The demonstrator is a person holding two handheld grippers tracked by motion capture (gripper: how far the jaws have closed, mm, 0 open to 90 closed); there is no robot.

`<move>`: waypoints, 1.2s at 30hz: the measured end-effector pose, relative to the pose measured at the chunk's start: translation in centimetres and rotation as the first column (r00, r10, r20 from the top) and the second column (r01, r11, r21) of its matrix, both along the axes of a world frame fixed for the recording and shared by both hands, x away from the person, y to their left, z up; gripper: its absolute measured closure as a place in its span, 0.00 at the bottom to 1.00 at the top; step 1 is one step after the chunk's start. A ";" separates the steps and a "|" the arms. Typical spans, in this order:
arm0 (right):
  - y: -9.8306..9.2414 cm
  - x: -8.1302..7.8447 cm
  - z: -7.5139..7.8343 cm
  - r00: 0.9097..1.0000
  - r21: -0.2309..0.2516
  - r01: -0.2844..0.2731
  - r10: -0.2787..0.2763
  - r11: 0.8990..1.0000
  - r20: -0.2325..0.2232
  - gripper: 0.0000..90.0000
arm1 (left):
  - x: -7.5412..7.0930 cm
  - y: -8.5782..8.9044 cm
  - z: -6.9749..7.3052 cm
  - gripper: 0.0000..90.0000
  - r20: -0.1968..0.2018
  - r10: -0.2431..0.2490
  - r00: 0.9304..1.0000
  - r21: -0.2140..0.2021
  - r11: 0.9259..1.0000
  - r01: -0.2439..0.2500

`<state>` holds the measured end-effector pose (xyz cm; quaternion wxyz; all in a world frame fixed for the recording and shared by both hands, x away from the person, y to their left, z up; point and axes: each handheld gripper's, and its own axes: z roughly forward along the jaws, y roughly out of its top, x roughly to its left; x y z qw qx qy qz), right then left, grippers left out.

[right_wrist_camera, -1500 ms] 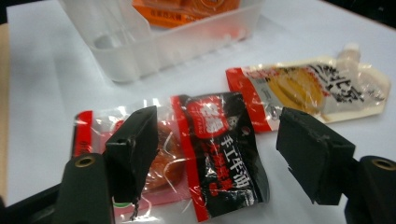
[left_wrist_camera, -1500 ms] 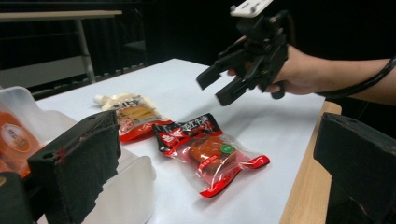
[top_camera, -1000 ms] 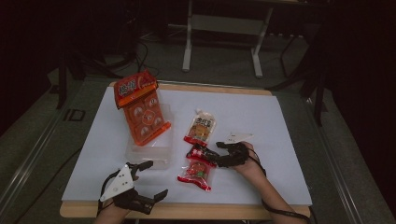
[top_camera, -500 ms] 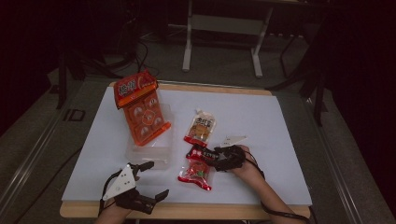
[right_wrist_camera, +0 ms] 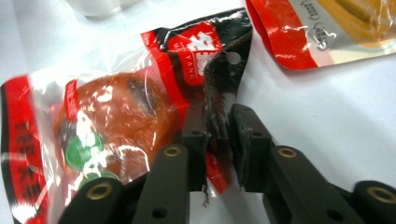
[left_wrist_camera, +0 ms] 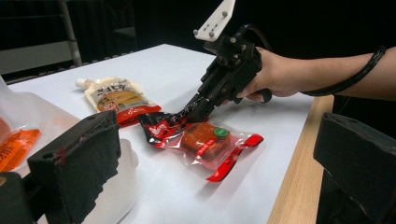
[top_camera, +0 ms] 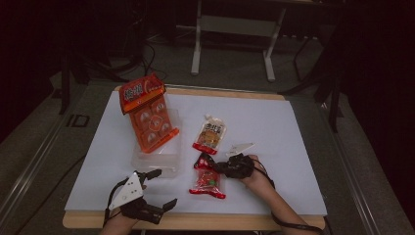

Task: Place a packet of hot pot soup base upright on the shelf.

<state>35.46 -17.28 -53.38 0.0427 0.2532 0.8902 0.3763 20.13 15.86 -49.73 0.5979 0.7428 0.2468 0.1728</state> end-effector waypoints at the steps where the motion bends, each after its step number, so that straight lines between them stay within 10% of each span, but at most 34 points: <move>1: 0.1 0.0 0.0 1.000 -0.001 0.006 -0.007 1.000 -0.012 0.88 | 0.0 0.0 0.0 0.01 -0.003 -0.001 1.000 0.000 1.000 0.001; 10: 0.8 -0.7 0.9 1.000 -0.024 0.022 -0.021 0.999 0.016 0.98 | 0.1 0.1 0.1 0.01 -0.013 0.020 1.000 0.003 1.000 -0.020; 36: -0.7 -4.2 7.4 0.991 0.139 -0.030 0.011 0.990 0.136 0.99 | 0.2 -0.5 2.3 0.04 0.000 0.036 0.999 0.042 0.998 -0.036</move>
